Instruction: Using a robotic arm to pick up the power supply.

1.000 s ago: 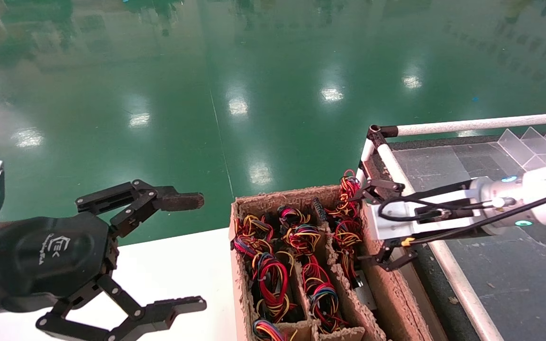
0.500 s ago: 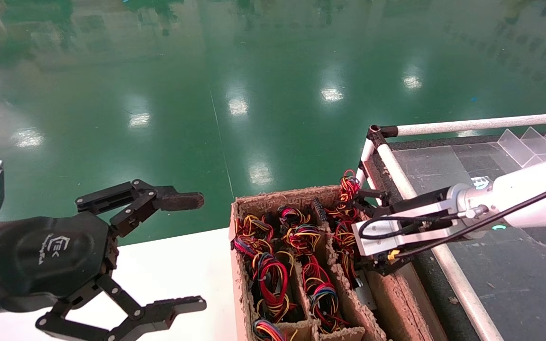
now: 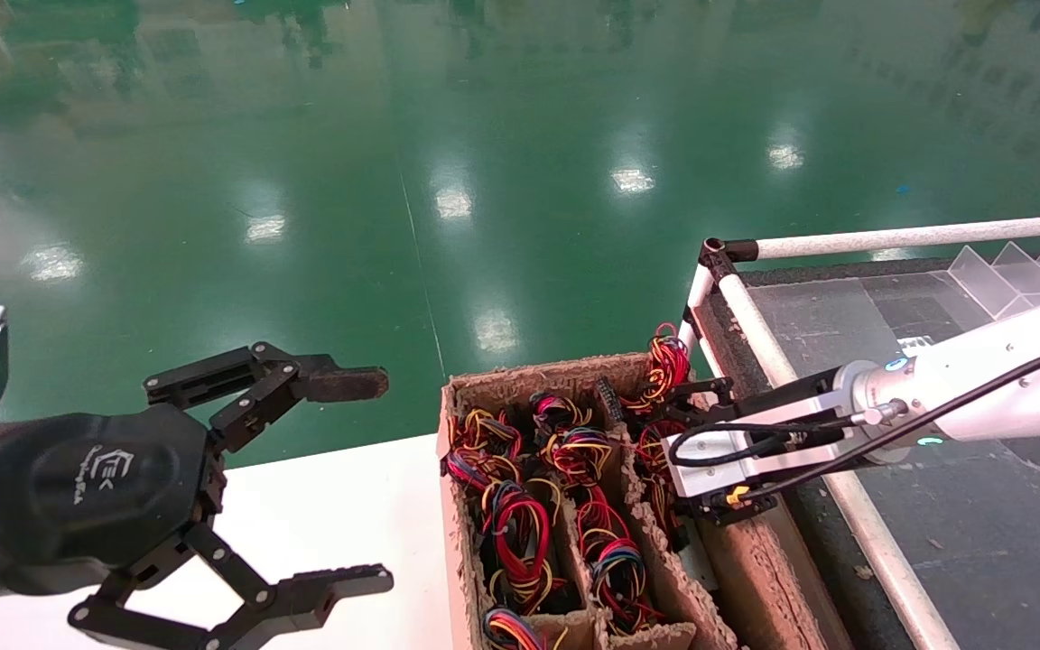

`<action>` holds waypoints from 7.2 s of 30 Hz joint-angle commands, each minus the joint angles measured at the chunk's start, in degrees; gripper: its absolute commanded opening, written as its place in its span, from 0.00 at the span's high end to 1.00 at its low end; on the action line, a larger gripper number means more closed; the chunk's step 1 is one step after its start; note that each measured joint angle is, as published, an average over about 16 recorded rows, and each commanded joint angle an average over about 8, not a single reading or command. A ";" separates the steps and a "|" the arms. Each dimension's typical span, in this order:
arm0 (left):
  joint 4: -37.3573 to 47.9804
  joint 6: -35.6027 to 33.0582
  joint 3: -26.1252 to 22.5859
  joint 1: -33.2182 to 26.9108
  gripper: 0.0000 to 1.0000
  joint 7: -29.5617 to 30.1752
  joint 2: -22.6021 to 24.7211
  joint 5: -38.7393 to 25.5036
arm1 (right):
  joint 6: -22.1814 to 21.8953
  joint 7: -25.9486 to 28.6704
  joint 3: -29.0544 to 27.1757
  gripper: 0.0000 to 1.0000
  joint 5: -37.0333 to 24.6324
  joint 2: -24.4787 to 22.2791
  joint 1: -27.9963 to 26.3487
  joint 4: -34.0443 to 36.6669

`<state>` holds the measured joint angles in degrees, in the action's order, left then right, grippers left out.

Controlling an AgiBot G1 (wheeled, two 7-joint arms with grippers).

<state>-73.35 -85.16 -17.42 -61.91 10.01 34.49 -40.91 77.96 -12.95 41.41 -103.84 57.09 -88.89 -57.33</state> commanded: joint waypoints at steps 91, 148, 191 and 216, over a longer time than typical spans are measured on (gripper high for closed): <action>0.00 0.10 -0.23 -0.05 0.00 -0.12 -0.09 0.16 | -16.10 -3.13 -18.96 1.00 15.15 -14.61 -1.24 -15.05; 0.00 0.16 -0.37 -0.08 0.00 -0.18 -0.15 0.25 | -25.57 -49.33 -18.98 1.00 11.06 0.22 -17.64 43.41; 0.02 0.21 -0.46 -0.10 0.00 -0.24 -0.19 0.32 | -6.62 -26.05 -24.50 0.00 19.95 -1.33 -27.27 63.05; 0.07 0.21 -0.52 -0.13 0.00 -0.27 -0.20 0.35 | -0.45 -5.46 -25.14 0.00 37.35 -9.81 -5.28 31.37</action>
<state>-73.28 -84.95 -17.94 -62.03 9.74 34.29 -40.56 77.52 -18.40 16.27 -66.48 47.28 -94.15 -25.99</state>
